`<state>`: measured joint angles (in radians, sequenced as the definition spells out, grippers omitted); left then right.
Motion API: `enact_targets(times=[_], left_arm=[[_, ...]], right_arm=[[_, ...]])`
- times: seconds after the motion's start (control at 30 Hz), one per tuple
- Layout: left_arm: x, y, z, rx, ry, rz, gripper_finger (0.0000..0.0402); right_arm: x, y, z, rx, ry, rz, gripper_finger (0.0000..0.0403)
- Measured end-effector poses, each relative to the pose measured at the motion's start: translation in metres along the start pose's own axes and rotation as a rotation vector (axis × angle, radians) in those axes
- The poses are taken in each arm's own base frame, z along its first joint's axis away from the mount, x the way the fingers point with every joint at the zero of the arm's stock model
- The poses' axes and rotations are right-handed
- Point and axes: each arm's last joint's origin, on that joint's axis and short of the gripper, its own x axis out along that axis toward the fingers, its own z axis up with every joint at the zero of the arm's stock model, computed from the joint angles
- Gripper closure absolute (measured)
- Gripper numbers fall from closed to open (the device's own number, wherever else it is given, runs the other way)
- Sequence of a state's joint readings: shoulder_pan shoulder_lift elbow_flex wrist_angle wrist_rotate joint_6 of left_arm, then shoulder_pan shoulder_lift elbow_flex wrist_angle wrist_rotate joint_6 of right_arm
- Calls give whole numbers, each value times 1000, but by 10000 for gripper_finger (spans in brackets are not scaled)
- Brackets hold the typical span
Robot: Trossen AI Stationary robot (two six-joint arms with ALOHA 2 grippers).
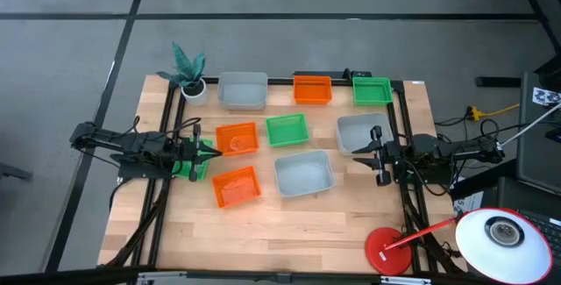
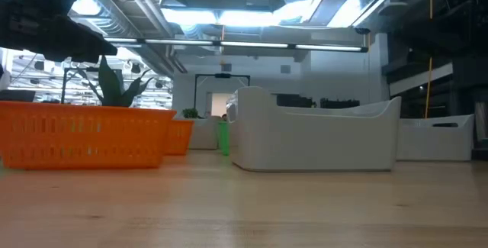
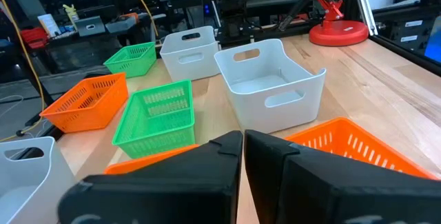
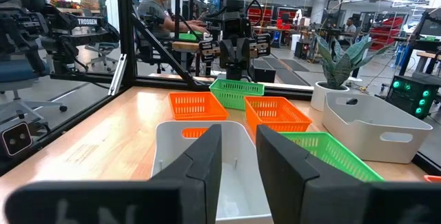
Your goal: Stack baskets by color
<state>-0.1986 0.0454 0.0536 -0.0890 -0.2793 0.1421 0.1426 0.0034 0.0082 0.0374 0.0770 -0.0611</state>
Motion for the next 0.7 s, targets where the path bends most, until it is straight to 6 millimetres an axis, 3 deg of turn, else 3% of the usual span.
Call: enact_targets(times=[0.27,0.43,0.7], left_arm=[[0,0,0,0,0,0,392],[0,0,0,0,0,0,392],[0,0,0,0,0,0,392]], right_arm=[[0,0,0,-10,0,0,311],[0,0,0,-179,0,1,311],[0,0,0,-181,0,0,311]])
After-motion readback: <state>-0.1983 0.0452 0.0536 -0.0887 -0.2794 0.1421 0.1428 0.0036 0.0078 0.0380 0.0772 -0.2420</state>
